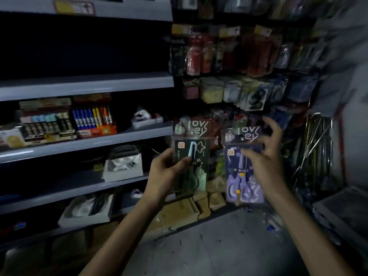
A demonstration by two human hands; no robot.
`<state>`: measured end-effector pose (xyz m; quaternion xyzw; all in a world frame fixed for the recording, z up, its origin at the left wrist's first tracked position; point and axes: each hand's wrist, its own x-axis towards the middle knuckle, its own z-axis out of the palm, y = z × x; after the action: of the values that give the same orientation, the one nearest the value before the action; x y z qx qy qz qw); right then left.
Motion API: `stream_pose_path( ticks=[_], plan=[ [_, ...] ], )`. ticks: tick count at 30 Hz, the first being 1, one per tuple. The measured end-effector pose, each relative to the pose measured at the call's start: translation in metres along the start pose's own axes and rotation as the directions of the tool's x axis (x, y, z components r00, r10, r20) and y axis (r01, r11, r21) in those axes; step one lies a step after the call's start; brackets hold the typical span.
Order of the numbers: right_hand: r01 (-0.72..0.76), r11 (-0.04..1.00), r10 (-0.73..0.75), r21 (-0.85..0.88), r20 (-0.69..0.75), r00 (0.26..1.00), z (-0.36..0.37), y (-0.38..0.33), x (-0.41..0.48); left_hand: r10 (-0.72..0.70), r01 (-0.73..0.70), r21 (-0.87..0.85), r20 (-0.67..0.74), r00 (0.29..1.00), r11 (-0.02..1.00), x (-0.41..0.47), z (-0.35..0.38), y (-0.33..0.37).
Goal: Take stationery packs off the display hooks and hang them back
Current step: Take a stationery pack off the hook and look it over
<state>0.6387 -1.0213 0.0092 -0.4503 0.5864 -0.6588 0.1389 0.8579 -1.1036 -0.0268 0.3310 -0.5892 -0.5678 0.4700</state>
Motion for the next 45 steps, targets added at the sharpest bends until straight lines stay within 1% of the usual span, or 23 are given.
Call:
stream_pose_path(
  ticks=[2, 4, 6, 8, 10, 14, 19, 23, 27, 29, 31, 33, 38, 39, 41, 43, 45],
  plan=[
    [0.104, 0.994, -0.102, -0.031, 0.048, 0.994, -0.015, -0.002, 0.021, 0.027, -0.027, -0.002, -0.002, 1.000, 1.000, 0.020, 0.025, 0.007],
    [0.180, 0.976, -0.164, -0.126, 0.128, 0.978, -0.030, 0.003, 0.047, 0.053, -0.053, 0.002, -0.019, 0.998, 0.999, 0.040, 0.051, 0.013],
    [0.171, 0.970, -0.142, -0.175, 0.167, 0.976, -0.043, 0.011, 0.075, 0.076, -0.076, 0.016, -0.035, 0.996, 0.997, 0.060, 0.073, 0.018],
    [0.161, 0.967, -0.129, -0.195, 0.167, 0.977, -0.052, 0.015, 0.101, 0.091, -0.091, 0.008, -0.050, 0.995, 0.996, 0.077, 0.093, 0.023],
    [0.205, 0.950, -0.159, -0.234, 0.201, 0.967, -0.057, 0.017, 0.127, 0.095, -0.096, -0.013, -0.062, 0.994, 0.995, 0.093, 0.108, 0.027],
    [0.283, 0.933, -0.210, -0.224, 0.301, 0.930, -0.058, 0.018, 0.175, 0.122, -0.122, 0.006, -0.067, 0.990, 0.993, 0.123, 0.132, 0.038],
    [0.426, 0.867, -0.326, -0.260, 0.351, 0.878, -0.041, 0.022, 0.233, 0.179, -0.175, 0.042, -0.112, 0.978, 0.984, 0.171, 0.142, 0.048],
    [0.436, 0.852, -0.307, -0.289, 0.399, 0.864, -0.016, 0.023, 0.281, 0.239, -0.231, 0.071, -0.129, 0.962, 0.970, 0.214, 0.141, 0.057],
    [0.436, 0.876, -0.346, -0.205, 0.361, 0.866, 0.010, 0.019, 0.323, 0.285, -0.276, 0.084, -0.131, 0.950, 0.958, 0.258, 0.133, 0.068],
    [0.427, 0.892, -0.356, -0.150, 0.349, 0.867, 0.024, 0.016, 0.346, 0.280, -0.274, 0.060, -0.132, 0.951, 0.960, 0.280, 0.127, 0.079],
    [0.469, 0.877, -0.407, -0.105, 0.358, 0.841, 0.039, 0.010, 0.368, 0.259, -0.259, 0.011, -0.117, 0.959, 0.966, 0.301, 0.121, 0.090],
    [0.503, 0.862, -0.448, -0.064, 0.369, 0.814, 0.051, 0.004, 0.391, 0.275, -0.277, -0.004, -0.102, 0.956, 0.961, 0.321, 0.114, 0.101],
    [0.564, 0.821, -0.506, -0.090, 0.342, 0.792, 0.064, -0.004, 0.445, 0.343, -0.343, 0.015, -0.102, 0.934, 0.939, 0.366, 0.102, 0.122],
    [0.550, 0.833, -0.501, -0.066, 0.332, 0.799, 0.064, -0.009, 0.454, 0.358, -0.358, 0.022, -0.109, 0.927, 0.933, 0.375, 0.101, 0.126],
    [0.464, 0.883, -0.457, 0.068, 0.343, 0.821, 0.062, -0.019, 0.472, 0.381, -0.378, 0.043, -0.113, 0.918, 0.925, 0.391, 0.101, 0.134],
    [0.362, 0.918, -0.395, 0.161, 0.441, 0.806, 0.060, -0.028, 0.484, 0.385, -0.382, 0.049, -0.112, 0.916, 0.923, 0.405, 0.105, 0.139],
    [0.305, 0.931, -0.366, 0.202, 0.499, 0.786, 0.062, -0.030, 0.497, 0.390, -0.386, 0.062, -0.107, 0.914, 0.921, 0.419, 0.112, 0.143]
  ],
)
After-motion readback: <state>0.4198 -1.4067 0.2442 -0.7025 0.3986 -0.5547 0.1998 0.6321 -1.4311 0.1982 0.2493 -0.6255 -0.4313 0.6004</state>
